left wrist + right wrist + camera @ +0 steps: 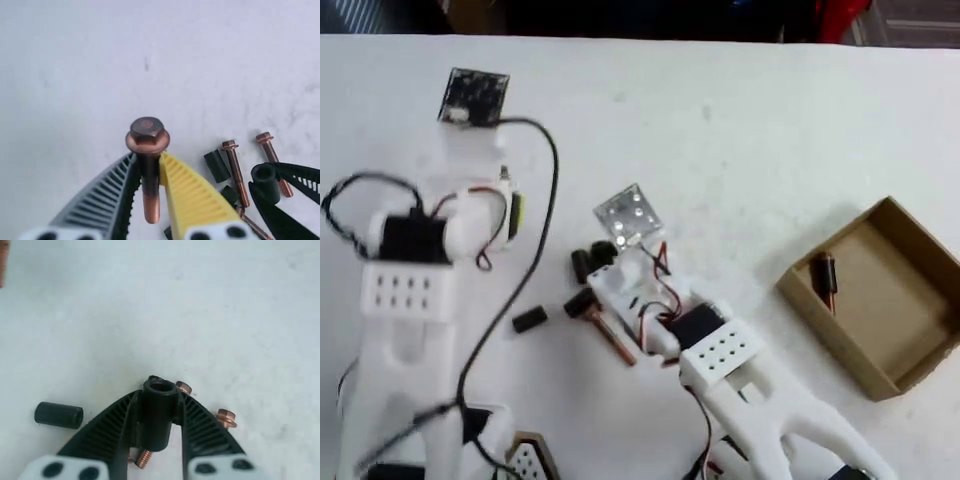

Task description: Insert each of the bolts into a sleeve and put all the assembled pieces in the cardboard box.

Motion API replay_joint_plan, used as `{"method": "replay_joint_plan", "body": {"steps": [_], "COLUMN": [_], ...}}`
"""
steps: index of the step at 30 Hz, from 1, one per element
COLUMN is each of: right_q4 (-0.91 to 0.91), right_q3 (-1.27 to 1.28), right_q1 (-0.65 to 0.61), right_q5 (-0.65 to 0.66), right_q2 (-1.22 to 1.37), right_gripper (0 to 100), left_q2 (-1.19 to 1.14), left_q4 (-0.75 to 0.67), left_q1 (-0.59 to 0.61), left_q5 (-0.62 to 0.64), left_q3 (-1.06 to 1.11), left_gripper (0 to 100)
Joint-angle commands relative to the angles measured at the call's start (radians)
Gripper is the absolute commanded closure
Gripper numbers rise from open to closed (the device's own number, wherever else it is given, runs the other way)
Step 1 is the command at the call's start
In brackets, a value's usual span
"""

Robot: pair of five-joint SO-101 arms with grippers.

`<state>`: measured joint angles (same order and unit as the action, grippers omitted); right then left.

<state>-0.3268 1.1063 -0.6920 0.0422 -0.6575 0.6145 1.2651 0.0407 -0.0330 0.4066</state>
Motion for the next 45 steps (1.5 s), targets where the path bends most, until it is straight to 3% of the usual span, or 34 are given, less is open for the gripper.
{"method": "replay_joint_plan", "body": {"steps": [1, 8, 17, 26, 33, 45], "right_q4": [0.077, 0.197, 0.28, 0.28, 0.384, 0.49], "right_q3": [-0.009, -0.009, -0.009, -0.015, -0.015, 0.035], "right_q1": [-0.038, -0.062, -0.194, -0.197, -0.197, -0.199], "right_q5": [-0.002, -0.002, -0.002, -0.002, 0.0, 0.0], "right_q2": [-0.022, -0.022, -0.022, -0.033, -0.033, -0.035], "right_gripper": [98.1, 98.1, 98.1, 98.1, 98.1, 98.1], "left_q2": [0.185, 0.338, 0.479, 0.579, 0.688, 0.756], "left_q4": [-0.124, -0.215, -0.262, -0.281, -0.387, -0.387], "left_q1": [0.012, 0.004, 0.004, -0.114, -0.119, -0.12], "left_q5": [-0.002, 0.095, 0.203, 0.23, 0.23, 0.23], "left_q3": [0.092, 0.204, 0.247, 0.325, 0.443, 0.47], "left_gripper": [98, 98, 98, 98, 98, 98]}}
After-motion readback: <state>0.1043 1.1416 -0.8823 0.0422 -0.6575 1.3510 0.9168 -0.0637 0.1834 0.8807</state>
